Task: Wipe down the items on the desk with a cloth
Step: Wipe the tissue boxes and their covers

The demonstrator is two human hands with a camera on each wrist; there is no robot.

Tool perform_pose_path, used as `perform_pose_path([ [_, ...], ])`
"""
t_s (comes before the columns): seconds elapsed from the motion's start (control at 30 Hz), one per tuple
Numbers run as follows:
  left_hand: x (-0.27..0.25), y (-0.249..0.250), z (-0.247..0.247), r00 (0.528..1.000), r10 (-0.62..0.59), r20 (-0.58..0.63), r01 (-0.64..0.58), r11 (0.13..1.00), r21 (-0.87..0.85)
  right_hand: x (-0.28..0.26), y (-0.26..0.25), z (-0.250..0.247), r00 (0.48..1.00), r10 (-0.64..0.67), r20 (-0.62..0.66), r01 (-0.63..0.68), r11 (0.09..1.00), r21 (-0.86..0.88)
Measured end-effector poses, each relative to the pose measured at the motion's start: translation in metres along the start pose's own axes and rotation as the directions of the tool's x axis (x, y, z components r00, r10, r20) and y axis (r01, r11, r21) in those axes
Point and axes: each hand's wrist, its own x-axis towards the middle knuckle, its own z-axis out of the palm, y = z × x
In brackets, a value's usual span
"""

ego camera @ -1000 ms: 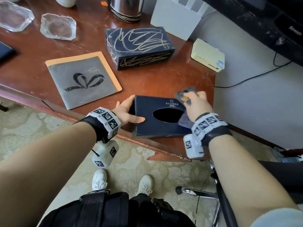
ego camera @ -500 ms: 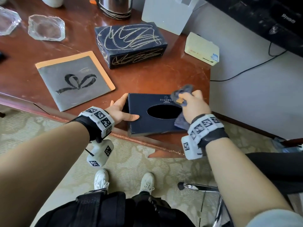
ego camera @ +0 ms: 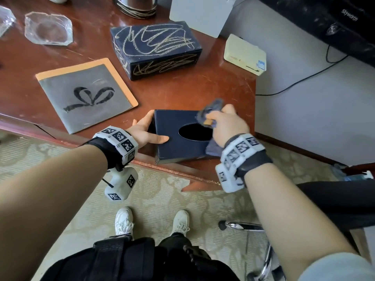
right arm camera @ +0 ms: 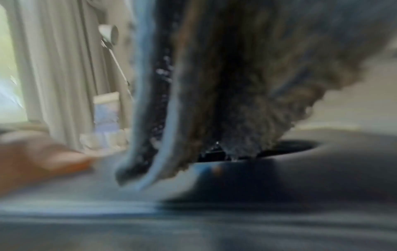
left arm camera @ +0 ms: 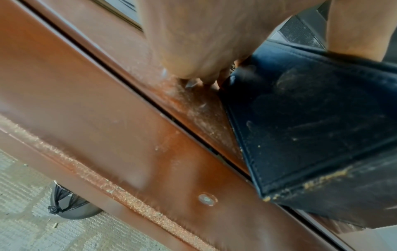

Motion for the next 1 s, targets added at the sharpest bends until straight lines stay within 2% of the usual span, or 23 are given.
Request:
perform_pose_path([
  [0.1,-0.001,0.002,0.000,0.999,-0.019,-0.026,0.019,1.000,0.011,-0.005,-0.033,0.011,0.980,-0.197,0.030,0.189,0.966,0.176],
  [0.17,0.000,-0.001,-0.002,1.000,-0.010,-0.010,0.010,1.000,-0.001,-0.005,-0.025,0.006,0.975,-0.220,0.028,0.211,0.960,0.184],
  [0.23,0.002,-0.012,-0.005,0.999,0.042,0.025,-0.042,0.999,-0.006,-0.006,0.004,-0.004,0.994,-0.079,-0.069,0.091,0.977,0.192],
  [0.3,0.000,-0.022,-0.006,0.992,0.102,0.070,-0.102,0.995,0.003,-0.012,0.039,-0.006,0.981,0.117,-0.154,-0.086,0.976,0.199],
  [0.37,-0.012,-0.018,-0.005,0.977,0.163,0.137,-0.174,0.982,0.071,-0.019,0.058,0.000,0.970,0.209,-0.121,-0.184,0.964,0.192],
  [0.47,-0.024,-0.012,0.004,0.984,0.110,0.141,-0.151,0.933,0.326,-0.017,0.054,0.010,0.971,0.213,-0.106,-0.188,0.960,0.205],
  [0.63,-0.029,-0.005,0.022,0.999,0.028,0.047,-0.044,0.918,0.395,0.001,0.043,0.007,0.977,0.186,-0.106,-0.170,0.975,0.143],
  [0.73,-0.022,-0.013,0.029,0.998,0.054,-0.020,-0.040,0.896,0.442,0.005,0.042,0.001,0.991,0.115,-0.071,-0.108,0.989,0.098],
  [0.8,-0.016,-0.023,0.030,0.994,0.099,-0.038,-0.068,0.875,0.480,0.002,0.028,0.001,0.999,-0.006,-0.049,0.010,0.996,0.086],
  [0.9,-0.010,-0.031,0.028,0.988,0.149,-0.029,-0.114,0.853,0.509,-0.002,-0.003,0.012,0.983,-0.182,0.011,0.179,0.977,0.119],
  [0.93,-0.010,-0.032,0.027,0.988,0.154,-0.029,-0.119,0.855,0.504,-0.002,-0.007,0.015,0.979,-0.204,0.022,0.200,0.972,0.122],
  [1.0,-0.010,-0.032,0.025,0.988,0.153,-0.015,-0.127,0.867,0.481,-0.004,0.000,0.013,0.986,-0.164,-0.011,0.164,0.983,0.085],
])
